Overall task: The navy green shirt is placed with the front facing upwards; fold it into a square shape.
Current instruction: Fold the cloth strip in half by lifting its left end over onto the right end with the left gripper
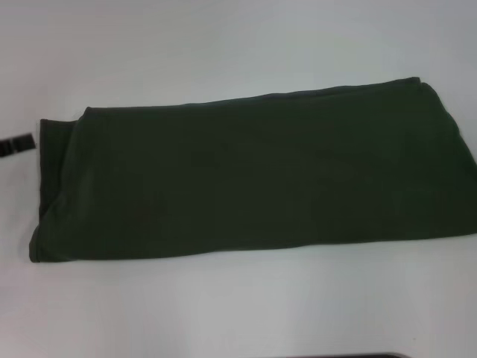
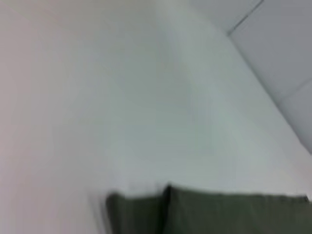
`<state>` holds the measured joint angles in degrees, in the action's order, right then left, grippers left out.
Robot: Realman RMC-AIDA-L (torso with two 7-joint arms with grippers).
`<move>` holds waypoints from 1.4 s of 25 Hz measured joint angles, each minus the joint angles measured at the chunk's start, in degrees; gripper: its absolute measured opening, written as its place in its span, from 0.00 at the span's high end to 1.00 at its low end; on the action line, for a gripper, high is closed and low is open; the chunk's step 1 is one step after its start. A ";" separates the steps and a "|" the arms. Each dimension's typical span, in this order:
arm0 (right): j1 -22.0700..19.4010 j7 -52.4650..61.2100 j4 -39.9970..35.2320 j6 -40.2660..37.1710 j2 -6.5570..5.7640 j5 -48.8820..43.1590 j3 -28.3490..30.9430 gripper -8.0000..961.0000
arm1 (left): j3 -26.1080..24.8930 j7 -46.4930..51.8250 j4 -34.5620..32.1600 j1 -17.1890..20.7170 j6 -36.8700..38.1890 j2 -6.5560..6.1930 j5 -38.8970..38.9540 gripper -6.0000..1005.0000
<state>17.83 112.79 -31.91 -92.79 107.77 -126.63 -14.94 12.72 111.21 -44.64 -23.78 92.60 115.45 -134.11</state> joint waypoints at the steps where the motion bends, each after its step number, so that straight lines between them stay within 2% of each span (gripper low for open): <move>1: 0.38 0.17 0.00 0.08 -0.01 0.00 0.00 0.39 | 0.08 -0.24 0.43 -0.73 -1.07 0.06 0.14 0.45; 4: 1.44 1.03 0.00 0.52 -0.08 -0.01 0.00 0.37 | 0.50 -1.12 2.06 -2.76 -3.77 -0.01 0.09 0.35; 7: 2.39 2.25 0.00 0.78 -0.48 -0.02 0.00 0.34 | 1.25 -1.56 3.15 -4.24 -5.66 -0.27 -0.09 0.32; 9: 2.95 3.10 0.00 0.95 -0.82 -0.10 0.00 0.22 | 1.62 -1.60 3.30 -4.82 -6.30 -0.32 0.11 0.30; 15: 4.04 4.91 -0.75 2.68 -1.19 -0.45 -0.53 0.22 | 2.18 -1.84 3.00 -5.44 -7.72 -0.16 0.40 0.24; 20: 4.60 5.08 -0.86 3.18 -1.07 -0.49 -0.65 0.22 | 3.74 -1.86 2.93 -5.47 -8.38 -0.13 0.43 0.11; 28: 4.51 5.06 -0.88 3.64 -0.57 -0.55 -1.82 0.22 | 7.24 -1.88 2.84 -5.62 -8.41 -0.21 0.45 0.13; 35: 4.40 5.16 -0.58 3.60 -0.47 -0.55 -1.94 0.23 | 11.97 -1.66 3.03 -6.90 -10.68 0.55 0.25 0.13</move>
<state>22.23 117.95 -32.49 -89.20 107.29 -127.18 -16.88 24.69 109.55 -41.62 -30.68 81.91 116.01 -133.86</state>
